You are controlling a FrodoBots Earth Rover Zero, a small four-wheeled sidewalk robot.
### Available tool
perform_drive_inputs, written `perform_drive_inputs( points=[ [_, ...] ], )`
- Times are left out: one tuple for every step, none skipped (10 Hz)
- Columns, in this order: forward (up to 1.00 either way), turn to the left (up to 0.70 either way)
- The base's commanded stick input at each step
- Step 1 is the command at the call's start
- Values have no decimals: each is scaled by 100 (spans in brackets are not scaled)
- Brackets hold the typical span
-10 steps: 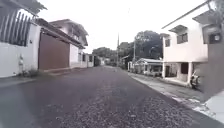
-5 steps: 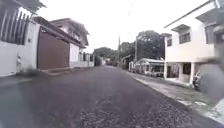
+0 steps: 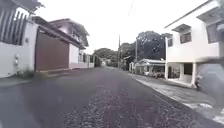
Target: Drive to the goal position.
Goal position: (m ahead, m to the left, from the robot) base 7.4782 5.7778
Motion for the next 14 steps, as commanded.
perform_drive_inputs(
  points=[
    [50,0],
    [50,0],
    [50,0],
    [50,0],
    [50,0],
    [50,0],
    [50,0],
    [50,0],
    [50,0],
    [50,0],
    [50,0],
    [50,0],
    [50,0],
    [50,0]
  ],
)
